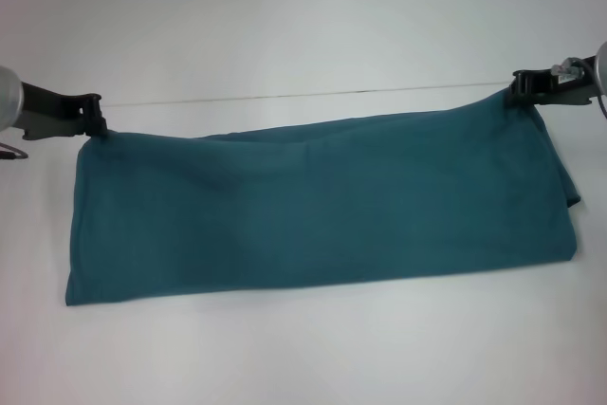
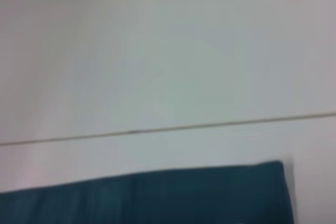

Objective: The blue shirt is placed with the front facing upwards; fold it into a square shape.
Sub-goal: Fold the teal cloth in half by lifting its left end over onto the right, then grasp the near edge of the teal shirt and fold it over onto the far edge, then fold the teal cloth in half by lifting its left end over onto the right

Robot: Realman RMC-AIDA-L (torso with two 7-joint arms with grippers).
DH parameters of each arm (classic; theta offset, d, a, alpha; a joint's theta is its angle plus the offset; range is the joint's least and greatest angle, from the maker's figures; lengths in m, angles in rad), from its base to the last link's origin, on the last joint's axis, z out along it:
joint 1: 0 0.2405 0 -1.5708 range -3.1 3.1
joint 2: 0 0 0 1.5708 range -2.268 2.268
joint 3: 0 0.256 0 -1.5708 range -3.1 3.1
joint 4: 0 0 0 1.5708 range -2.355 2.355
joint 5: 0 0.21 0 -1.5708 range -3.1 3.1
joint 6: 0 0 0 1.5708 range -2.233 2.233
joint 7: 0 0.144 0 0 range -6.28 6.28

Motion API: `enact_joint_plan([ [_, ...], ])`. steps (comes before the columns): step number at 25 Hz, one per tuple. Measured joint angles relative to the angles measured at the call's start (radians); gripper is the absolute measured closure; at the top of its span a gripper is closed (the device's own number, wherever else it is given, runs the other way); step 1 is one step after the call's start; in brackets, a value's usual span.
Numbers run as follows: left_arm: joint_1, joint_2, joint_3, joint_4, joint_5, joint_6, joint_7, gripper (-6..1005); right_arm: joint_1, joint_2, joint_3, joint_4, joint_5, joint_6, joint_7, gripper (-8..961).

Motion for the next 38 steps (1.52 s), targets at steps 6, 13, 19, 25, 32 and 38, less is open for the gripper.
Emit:
enact_joint_plan([
  [6, -0.001, -0.006, -0.005, -0.038, 0.000, -0.073, -0.008, 998, 0.013, 0.005, -0.020, 0.064, -0.006, 0.117, 0.003, 896],
  [13, 0.001, -0.012, -0.008, -0.041, -0.006, -0.154, -0.007, 999, 0.025, 0.005, -0.046, 0.125, -0.008, 0.238, 0.003, 892],
  [19, -0.010, -0.016, -0.002, -0.060, -0.009, -0.190, -0.005, 998, 0.037, 0.005, -0.081, 0.155, -0.008, 0.284, 0.000, 889],
  [25, -0.007, -0.019, 0.000, -0.068, -0.005, -0.210, -0.003, 995, 0.050, 0.011, -0.095, 0.158, -0.008, 0.306, 0.000, 886],
  [32, 0.002, -0.028, -0.010, -0.059, -0.012, -0.229, 0.001, 969, 0.060, 0.007, -0.095, 0.158, -0.008, 0.301, -0.001, 882],
  [38, 0.015, -0.034, -0.019, -0.038, -0.016, -0.252, -0.007, 917, 0.052, -0.004, -0.088, 0.160, -0.007, 0.301, 0.019, 706],
])
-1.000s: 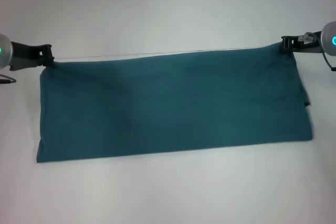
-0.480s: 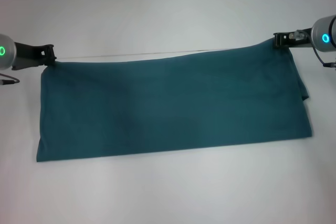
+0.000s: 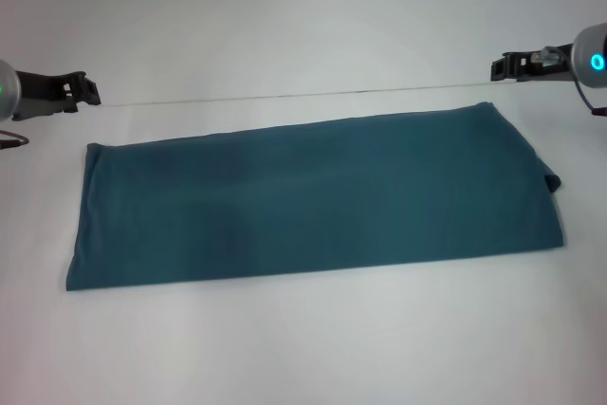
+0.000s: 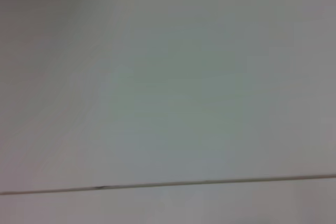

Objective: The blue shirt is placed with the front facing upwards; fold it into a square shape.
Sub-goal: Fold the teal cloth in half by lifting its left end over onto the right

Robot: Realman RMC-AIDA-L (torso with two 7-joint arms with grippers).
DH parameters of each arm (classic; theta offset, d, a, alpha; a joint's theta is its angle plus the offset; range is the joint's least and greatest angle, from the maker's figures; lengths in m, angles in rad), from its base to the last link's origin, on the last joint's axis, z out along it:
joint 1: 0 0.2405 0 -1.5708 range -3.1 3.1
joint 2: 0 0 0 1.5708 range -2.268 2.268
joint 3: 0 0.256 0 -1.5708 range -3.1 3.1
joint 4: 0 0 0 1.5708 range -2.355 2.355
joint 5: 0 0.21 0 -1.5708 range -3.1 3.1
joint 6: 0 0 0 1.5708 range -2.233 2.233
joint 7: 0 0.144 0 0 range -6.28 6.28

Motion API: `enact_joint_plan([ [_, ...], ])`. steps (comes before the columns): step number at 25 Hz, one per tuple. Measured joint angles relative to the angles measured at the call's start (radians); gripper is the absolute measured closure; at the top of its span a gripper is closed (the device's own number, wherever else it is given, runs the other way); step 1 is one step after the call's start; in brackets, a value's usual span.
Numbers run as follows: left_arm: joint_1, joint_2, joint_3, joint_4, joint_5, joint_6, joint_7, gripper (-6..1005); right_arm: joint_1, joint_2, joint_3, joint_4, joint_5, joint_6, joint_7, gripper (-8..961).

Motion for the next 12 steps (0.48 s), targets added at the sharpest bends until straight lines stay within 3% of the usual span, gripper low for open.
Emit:
enact_joint_plan([
  [7, 0.010, 0.000, -0.003, 0.006, -0.019, 0.003, -0.001, 668, -0.005, -0.033, 0.011, 0.018, 0.013, -0.069, 0.019, 455],
  [12, 0.066, -0.001, -0.004, 0.066, -0.131, 0.052, 0.020, 467, -0.021, -0.043, 0.047, -0.007, 0.121, -0.195, -0.073, 417],
])
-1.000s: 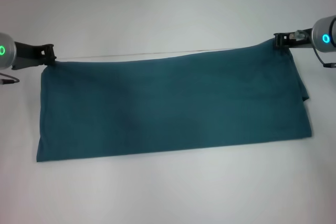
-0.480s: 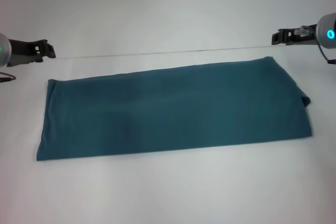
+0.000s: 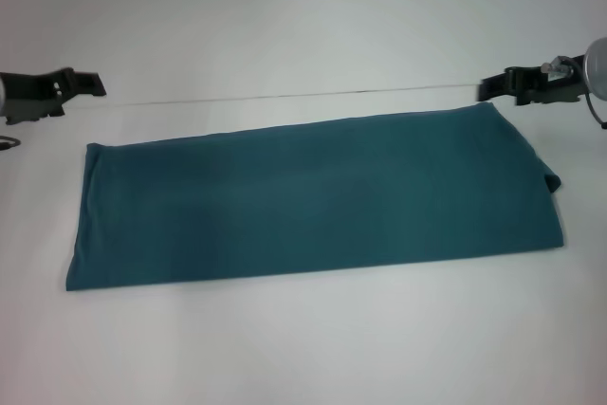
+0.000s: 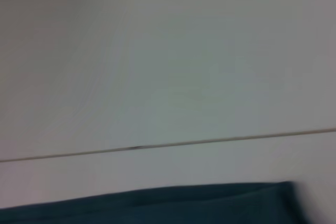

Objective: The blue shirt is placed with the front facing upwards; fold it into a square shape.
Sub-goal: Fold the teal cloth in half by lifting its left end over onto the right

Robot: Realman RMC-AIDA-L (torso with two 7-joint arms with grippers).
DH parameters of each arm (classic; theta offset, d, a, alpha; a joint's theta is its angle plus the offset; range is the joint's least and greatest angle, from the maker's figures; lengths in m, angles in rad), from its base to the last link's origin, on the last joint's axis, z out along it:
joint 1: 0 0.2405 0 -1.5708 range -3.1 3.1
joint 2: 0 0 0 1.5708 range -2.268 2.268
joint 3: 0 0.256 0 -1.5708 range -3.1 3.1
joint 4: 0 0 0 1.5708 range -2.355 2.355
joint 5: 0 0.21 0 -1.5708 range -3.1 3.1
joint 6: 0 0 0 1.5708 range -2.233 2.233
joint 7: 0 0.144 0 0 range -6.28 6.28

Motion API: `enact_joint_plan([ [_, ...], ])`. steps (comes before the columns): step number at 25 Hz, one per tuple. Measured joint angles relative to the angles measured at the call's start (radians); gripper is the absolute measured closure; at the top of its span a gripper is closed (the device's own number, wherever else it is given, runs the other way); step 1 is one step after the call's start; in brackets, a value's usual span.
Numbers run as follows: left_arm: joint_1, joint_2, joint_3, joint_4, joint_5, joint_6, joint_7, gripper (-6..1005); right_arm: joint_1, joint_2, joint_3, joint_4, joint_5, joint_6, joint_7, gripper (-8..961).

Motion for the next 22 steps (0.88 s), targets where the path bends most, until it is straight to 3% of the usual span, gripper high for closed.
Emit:
enact_joint_plan([
  [3, 0.073, -0.017, 0.000, 0.091, -0.153, 0.069, 0.059, 348, -0.054, -0.003, 0.041, -0.032, 0.168, -0.107, -0.120, 330],
  [6, 0.143, -0.017, 0.001, 0.147, -0.310, 0.173, 0.111, 288, -0.122, -0.003, 0.061, -0.060, 0.340, -0.209, -0.224, 243],
  [11, 0.220, -0.006, 0.000, 0.173, -0.448, 0.311, 0.142, 292, -0.217, 0.005, 0.069, -0.078, 0.557, -0.340, -0.380, 109],
  [14, 0.258, -0.009, -0.001, 0.170, -0.524, 0.356, 0.178, 295, -0.274, 0.020, 0.073, -0.082, 0.658, -0.381, -0.508, 32],
  [19, 0.306, -0.029, -0.002, 0.147, -0.605, 0.423, 0.257, 297, -0.326, 0.039, 0.076, -0.074, 0.690, -0.396, -0.631, 38],
  [22, 0.324, -0.041, -0.002, 0.121, -0.639, 0.457, 0.312, 296, -0.356, 0.064, 0.104, -0.080, 0.701, -0.425, -0.707, 38],
])
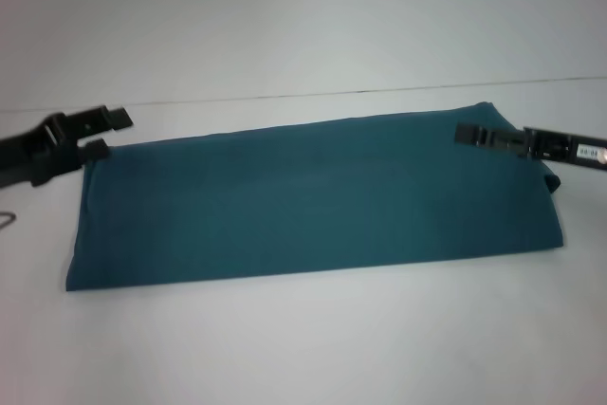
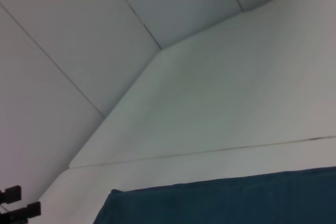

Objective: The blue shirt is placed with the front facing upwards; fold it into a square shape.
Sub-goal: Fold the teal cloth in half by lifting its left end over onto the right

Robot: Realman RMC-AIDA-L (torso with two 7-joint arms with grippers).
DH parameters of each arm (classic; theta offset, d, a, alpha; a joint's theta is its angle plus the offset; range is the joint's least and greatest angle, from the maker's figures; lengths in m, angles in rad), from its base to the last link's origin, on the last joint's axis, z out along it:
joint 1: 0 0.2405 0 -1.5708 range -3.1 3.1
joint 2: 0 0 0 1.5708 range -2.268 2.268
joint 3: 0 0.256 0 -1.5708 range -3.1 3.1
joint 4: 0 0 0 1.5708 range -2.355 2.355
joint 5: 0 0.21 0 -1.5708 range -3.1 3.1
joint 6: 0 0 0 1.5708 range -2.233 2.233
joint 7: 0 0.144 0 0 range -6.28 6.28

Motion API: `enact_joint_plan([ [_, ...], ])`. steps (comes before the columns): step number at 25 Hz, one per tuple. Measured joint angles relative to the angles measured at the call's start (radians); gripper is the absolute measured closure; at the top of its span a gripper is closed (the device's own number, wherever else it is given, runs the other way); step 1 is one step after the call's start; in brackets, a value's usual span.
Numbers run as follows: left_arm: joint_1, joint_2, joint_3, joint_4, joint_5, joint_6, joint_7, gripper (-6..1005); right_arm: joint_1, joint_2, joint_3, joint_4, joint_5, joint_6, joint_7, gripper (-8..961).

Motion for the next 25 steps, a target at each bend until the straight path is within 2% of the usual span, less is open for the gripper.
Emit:
enact_joint_plan([
  [3, 0.012, -0.007, 0.000, -0.042, -0.015, 0.010, 0.031, 296, -0.028, 0.023, 0.032, -0.002, 0.015, -0.022, -0.076, 38],
  [7, 0.017, -0.015, 0.002, -0.132, -0.011, -0.075, 0.036, 297, -0.053, 0.036, 0.041, -0.003, 0.021, -0.030, -0.117, 38],
  [12, 0.028, -0.042, 0.002, -0.160, -0.012, -0.203, 0.027, 295, -0.063, 0.036, 0.042, -0.003, 0.022, -0.038, -0.120, 37],
  [19, 0.003, -0.037, 0.014, -0.200, -0.005, -0.280, 0.022, 293, -0.056, 0.028, 0.042, -0.002, 0.019, -0.028, -0.121, 37],
  [25, -0.023, -0.046, 0.026, -0.225, 0.003, -0.364, 0.025, 291, -0.053, 0.028, 0.042, 0.001, 0.018, -0.019, -0.122, 38],
])
